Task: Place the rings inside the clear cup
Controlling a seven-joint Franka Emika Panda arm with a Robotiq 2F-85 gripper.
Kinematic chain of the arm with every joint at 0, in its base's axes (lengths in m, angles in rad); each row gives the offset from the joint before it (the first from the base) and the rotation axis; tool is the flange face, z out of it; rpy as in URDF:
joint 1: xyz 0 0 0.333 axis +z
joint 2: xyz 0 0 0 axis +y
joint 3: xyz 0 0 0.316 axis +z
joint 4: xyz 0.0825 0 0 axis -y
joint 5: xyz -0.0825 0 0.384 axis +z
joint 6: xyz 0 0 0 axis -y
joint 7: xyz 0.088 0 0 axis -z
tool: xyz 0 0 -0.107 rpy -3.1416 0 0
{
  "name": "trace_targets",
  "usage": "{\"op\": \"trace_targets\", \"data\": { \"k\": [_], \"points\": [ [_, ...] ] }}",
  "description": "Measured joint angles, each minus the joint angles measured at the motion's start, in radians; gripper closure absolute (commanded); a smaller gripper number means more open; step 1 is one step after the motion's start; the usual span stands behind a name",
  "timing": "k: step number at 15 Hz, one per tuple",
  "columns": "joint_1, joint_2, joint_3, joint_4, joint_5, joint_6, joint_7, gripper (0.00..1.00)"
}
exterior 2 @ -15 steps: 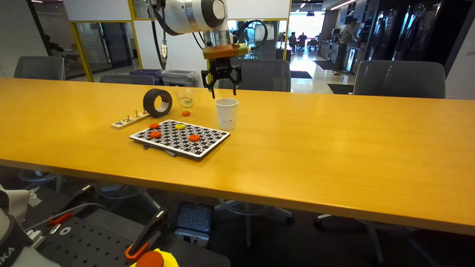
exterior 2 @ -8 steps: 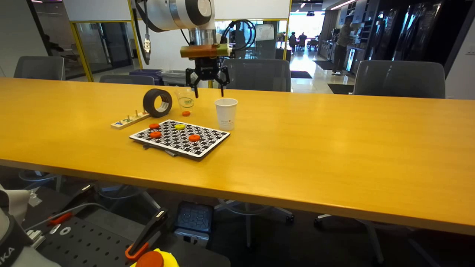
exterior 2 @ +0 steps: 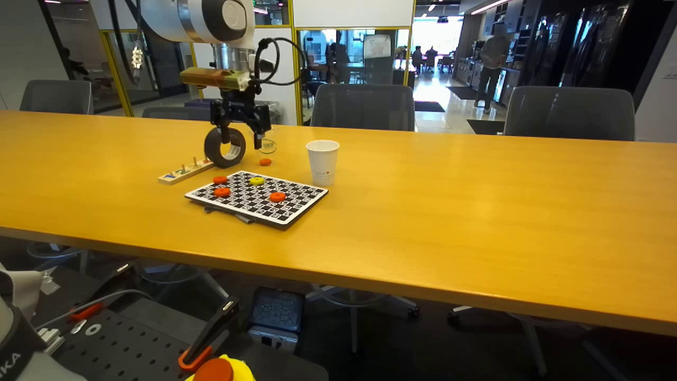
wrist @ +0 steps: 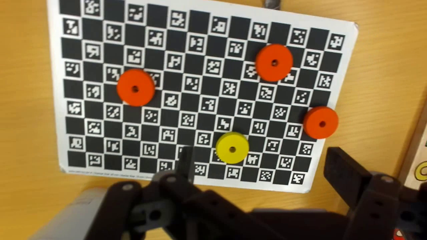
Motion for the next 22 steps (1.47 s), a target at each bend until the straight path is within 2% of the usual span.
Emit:
{"op": "trace_targets", "data": {
  "k": [4,8,16,22],
  "points": [
    [0.032,0.029,0.001,-0.008,0.005,0.045,0.173,0.00],
    [0.037,0.091,-0.016,-0.001,0.003,0.110,0.260,0.00],
    [0.042,0.213,-0.066,0.045,0.002,0.194,0.296,0.00],
    [0.055,0.263,-0.078,0.082,0.002,0.208,0.298,0.00]
  ]
}}
